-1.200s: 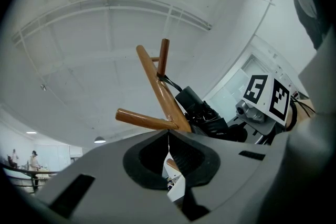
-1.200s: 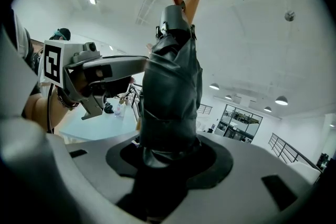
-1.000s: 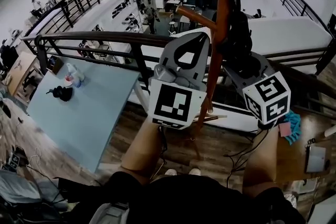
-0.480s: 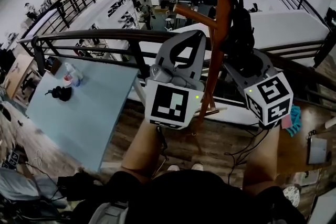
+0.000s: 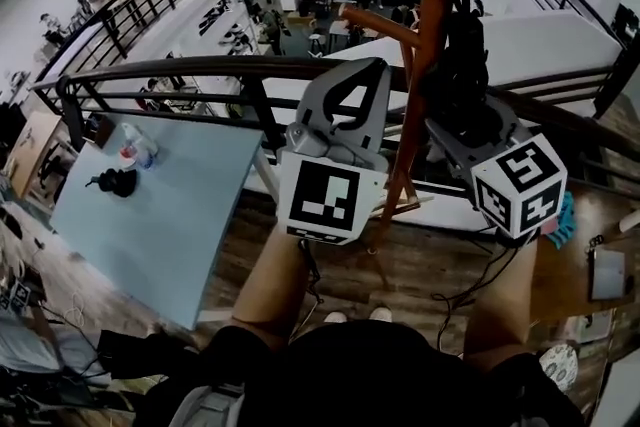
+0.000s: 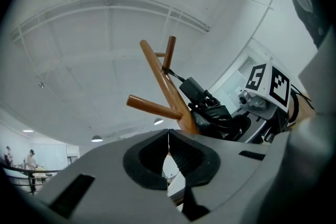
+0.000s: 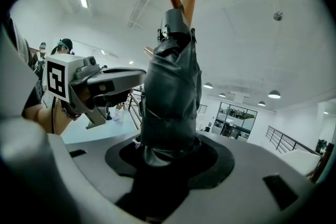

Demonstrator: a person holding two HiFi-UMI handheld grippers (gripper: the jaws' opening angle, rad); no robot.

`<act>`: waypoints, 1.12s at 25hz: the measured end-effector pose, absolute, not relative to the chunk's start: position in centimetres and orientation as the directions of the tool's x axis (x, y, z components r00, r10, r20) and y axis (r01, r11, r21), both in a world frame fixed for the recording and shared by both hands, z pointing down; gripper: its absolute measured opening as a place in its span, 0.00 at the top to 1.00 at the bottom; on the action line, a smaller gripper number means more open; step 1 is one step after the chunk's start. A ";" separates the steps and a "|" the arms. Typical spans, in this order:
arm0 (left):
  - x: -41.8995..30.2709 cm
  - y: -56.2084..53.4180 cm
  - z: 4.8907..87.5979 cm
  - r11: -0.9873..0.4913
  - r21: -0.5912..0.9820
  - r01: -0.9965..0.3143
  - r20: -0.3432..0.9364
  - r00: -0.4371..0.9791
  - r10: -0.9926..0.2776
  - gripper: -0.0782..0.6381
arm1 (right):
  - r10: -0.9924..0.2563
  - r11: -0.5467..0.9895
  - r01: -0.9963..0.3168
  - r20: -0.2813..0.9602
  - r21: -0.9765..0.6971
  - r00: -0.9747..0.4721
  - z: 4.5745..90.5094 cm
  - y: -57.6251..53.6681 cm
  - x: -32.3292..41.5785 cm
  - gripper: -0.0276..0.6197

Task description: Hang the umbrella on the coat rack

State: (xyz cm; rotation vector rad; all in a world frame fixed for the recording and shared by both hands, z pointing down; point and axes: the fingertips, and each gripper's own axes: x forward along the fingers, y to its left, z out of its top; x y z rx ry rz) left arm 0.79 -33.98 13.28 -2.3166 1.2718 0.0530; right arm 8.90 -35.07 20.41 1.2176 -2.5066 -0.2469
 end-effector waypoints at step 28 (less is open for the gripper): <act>-1.2 -33.7 15.1 -0.486 -0.386 -0.785 -0.249 0.595 -0.764 0.87 | -0.788 0.603 -0.745 0.065 0.286 -0.613 20.1 -33.5 5.4 0.43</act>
